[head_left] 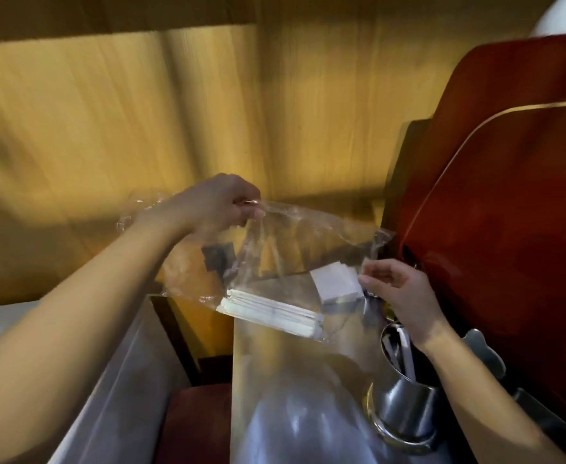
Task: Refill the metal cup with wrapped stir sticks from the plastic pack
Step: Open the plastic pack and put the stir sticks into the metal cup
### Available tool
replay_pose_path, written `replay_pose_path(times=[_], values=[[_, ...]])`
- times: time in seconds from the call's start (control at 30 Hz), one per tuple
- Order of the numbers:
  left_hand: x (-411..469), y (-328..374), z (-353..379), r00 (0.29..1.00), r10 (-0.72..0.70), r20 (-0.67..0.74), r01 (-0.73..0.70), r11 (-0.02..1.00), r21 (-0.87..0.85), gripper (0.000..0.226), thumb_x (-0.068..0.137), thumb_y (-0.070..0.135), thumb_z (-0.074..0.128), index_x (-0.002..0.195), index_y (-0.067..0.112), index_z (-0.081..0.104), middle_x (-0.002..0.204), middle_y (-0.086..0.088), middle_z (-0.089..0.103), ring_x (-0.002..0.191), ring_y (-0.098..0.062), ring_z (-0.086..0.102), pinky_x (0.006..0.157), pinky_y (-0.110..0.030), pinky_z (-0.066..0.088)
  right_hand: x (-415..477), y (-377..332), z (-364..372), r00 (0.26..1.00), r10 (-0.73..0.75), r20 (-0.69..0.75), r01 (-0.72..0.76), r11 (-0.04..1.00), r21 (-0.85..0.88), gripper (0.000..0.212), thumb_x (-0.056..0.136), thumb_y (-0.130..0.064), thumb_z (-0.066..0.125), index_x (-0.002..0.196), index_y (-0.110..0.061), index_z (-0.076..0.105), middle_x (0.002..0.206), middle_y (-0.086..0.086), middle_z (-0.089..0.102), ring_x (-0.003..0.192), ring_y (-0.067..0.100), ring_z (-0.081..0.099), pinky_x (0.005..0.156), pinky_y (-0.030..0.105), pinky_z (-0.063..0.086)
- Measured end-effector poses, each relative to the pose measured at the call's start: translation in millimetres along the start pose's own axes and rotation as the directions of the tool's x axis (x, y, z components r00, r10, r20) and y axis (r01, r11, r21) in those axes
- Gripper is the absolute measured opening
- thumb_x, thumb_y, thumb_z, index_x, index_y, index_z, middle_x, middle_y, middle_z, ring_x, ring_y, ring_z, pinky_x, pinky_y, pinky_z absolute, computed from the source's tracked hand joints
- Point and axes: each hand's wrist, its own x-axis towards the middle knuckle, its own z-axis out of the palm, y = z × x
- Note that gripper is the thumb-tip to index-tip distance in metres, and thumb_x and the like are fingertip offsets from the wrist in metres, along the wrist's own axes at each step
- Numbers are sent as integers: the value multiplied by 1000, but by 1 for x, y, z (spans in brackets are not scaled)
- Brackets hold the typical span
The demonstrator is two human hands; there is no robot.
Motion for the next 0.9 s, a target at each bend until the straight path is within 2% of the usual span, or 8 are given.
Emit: replay_pose_path(times=[0.1, 0.27, 0.33, 0.47, 0.63, 0.77, 0.83, 0.9], values=[[7, 7, -19, 1000, -4, -16, 4, 1000, -15, 17, 88, 19, 61, 77, 6, 65, 66, -5, 66, 64, -21, 59, 66, -35, 46, -2, 1, 4, 1000, 16, 4, -16, 999, 48, 15, 77, -9, 70, 90, -15, 68, 89, 7, 68, 83, 18, 62, 71, 22, 46], [14, 23, -40, 996, 48, -71, -53, 996, -70, 14, 87, 15, 62, 77, 7, 66, 61, -1, 63, 48, 0, 50, 47, -11, 38, -8, -1, 2, 1000, -5, -19, 6, 999, 49, 8, 80, -8, 67, 88, -7, 70, 81, 7, 67, 75, 17, 60, 68, 24, 45], [14, 30, -46, 994, 65, -85, -72, 994, -80, 14, 87, 16, 62, 77, 8, 67, 61, -2, 63, 48, 1, 51, 44, -6, 36, -12, -7, -3, 996, -33, -84, 40, 996, 75, 5, 81, -6, 66, 81, -6, 70, 77, 9, 67, 70, 16, 60, 64, 23, 48], [15, 44, -53, 985, 137, -102, -146, 986, -84, 12, 85, 14, 64, 75, 10, 67, 63, -6, 64, 55, -7, 56, 51, -12, 42, -19, -23, -25, 968, -150, -201, 157, 988, 16, 9, 80, -10, 66, 75, -16, 71, 67, -5, 70, 63, 1, 62, 59, 6, 45], [19, 69, -52, 968, 216, -129, -233, 962, -140, 10, 84, 11, 64, 80, 1, 66, 65, -11, 62, 59, -16, 57, 65, -31, 48, -31, -41, -60, 900, -220, -375, 257, 965, 50, 14, 76, -12, 70, 67, -21, 69, 61, -12, 70, 59, 1, 59, 59, 9, 46], [24, 96, -46, 945, 296, -141, -320, 925, -205, 16, 84, 8, 62, 87, -7, 65, 71, -14, 62, 55, -3, 56, 53, -10, 44, -50, -52, -87, 841, -288, -458, 338, 941, 29, 23, 77, -7, 68, 67, -27, 72, 63, -14, 70, 61, 0, 60, 62, 9, 47], [29, 109, -40, 934, 329, -143, -355, 906, -231, 17, 85, 8, 61, 89, -8, 65, 74, -16, 63, 57, -4, 58, 54, -11, 45, -64, -56, -100, 821, -307, -482, 353, 935, 7, 21, 78, -10, 69, 69, -29, 72, 64, -14, 70, 63, 0, 60, 63, 10, 47], [35, 120, -34, 921, 361, -143, -387, 882, -270, 18, 85, 9, 61, 90, -8, 64, 76, -18, 64, 62, -12, 58, 58, -19, 47, -77, -61, -112, 799, -315, -512, 349, 937, -32, 16, 78, -15, 69, 69, -28, 71, 65, -13, 70, 65, 4, 60, 64, 11, 48]])
